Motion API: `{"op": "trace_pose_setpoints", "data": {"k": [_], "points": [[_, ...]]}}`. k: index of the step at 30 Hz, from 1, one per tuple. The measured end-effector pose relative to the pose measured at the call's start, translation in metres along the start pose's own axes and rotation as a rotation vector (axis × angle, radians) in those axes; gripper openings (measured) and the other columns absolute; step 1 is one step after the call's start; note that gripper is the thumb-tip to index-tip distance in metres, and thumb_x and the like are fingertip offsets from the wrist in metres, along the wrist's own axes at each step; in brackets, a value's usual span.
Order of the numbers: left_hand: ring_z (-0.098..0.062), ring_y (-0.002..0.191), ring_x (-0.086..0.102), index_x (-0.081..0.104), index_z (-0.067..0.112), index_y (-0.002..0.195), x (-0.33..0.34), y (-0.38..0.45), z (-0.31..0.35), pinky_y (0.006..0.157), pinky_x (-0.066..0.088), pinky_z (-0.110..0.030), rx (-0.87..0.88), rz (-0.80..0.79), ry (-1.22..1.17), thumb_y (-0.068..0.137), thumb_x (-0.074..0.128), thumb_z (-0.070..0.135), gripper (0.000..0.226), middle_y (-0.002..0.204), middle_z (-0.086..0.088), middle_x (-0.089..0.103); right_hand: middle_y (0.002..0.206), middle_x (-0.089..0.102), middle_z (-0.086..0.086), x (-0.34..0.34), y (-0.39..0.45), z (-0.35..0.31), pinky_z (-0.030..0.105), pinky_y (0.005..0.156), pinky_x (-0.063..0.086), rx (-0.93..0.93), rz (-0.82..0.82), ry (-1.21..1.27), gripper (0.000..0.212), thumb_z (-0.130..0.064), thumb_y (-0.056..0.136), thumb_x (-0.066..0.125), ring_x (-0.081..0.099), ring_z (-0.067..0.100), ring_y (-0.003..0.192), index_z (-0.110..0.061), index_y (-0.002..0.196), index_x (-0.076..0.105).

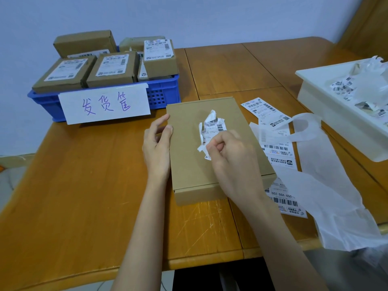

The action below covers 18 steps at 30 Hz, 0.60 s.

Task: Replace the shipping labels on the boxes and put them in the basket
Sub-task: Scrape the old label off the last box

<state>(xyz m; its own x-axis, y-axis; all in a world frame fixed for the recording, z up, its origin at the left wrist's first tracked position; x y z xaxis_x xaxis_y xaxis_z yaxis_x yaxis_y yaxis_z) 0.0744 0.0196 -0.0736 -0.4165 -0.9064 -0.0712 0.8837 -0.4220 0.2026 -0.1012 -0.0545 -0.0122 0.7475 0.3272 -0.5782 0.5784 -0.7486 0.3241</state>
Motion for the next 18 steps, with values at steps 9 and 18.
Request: {"op": "trace_pose_setpoints", "data": {"k": [9, 18], "points": [[-0.014, 0.106, 0.062, 0.066, 0.03, 0.125, -0.0006, 0.0015, -0.0033, 0.077, 0.046, -0.018, -0.012, -0.004, -0.002, 0.1, 0.056, 0.024, 0.028, 0.121, -0.007, 0.062, 0.074, 0.047, -0.008, 0.0045, 0.0009, -0.0003, 0.024, 0.057, 0.034, -0.052, 0.013, -0.095, 0.017, -0.011, 0.085, 0.067, 0.044, 0.009, 0.062, -0.012, 0.072, 0.056], [-0.016, 0.109, 0.061, 0.065, 0.029, 0.126, 0.0008, 0.001, -0.0038, 0.08, 0.049, -0.02, -0.017, -0.015, -0.012, 0.1, 0.056, 0.025, 0.028, 0.12, -0.007, 0.062, 0.078, 0.049, -0.008, 0.0009, 0.0041, -0.006, 0.028, 0.059, 0.034, 0.014, 0.031, -0.057, 0.021, -0.038, 0.095, 0.053, 0.047, 0.009, 0.071, -0.022, 0.08, 0.052]]}}
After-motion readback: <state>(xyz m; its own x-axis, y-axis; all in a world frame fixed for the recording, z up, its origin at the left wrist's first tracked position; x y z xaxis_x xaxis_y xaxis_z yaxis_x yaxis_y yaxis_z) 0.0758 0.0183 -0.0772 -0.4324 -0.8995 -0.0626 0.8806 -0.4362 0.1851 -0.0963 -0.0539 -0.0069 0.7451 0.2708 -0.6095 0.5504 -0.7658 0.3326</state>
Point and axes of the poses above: each hand's wrist, its own y-axis towards the middle knuckle, its own x-axis out of the palm, z = x × y, the point moved 6 cm from there along y, towards the middle knuckle
